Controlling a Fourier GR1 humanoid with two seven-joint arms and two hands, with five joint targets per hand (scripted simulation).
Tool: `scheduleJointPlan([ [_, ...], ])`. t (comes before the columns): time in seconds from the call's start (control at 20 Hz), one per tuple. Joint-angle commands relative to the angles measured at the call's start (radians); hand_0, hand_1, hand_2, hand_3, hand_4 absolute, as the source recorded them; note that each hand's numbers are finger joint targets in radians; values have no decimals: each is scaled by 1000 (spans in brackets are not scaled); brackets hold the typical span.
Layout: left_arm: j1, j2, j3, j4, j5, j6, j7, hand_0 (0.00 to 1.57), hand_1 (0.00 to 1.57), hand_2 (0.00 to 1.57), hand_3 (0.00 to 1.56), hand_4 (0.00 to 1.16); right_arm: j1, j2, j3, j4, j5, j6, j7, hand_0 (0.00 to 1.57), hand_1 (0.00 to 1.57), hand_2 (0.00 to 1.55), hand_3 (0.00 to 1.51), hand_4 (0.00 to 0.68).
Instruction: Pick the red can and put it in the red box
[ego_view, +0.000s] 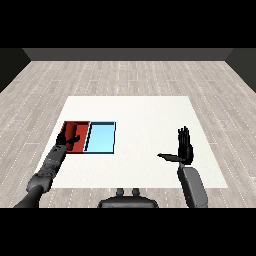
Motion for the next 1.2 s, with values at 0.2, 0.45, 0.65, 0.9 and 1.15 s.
scheduleJointPlan([
  [0.2,-23,43,-102,127,-119,-128,60,0,0,0,0,0,-10,3,-10,-27,-24,26,-3,0,0,0,0,0],
  [0.45,-74,30,-63,133,-86,-100,159,0,0,0,0,0,-20,9,-7,-53,-26,23,30,0,0,0,0,0],
  [0.65,-13,62,12,56,-13,-55,-16,0,0,0,0,0,6,-7,-21,-36,-29,63,-30,0,0,0,0,0],
  [0.9,-15,-3,222,-155,202,-38,-326,0,0,0,0,0,10,-11,-20,-48,-36,66,-13,0,0,0,0,0],
  [1.15,10,-107,244,-352,270,-186,-562,0,0,0,0,0,71,-2,22,-91,-15,81,-25,0,0,0,0,0],
])
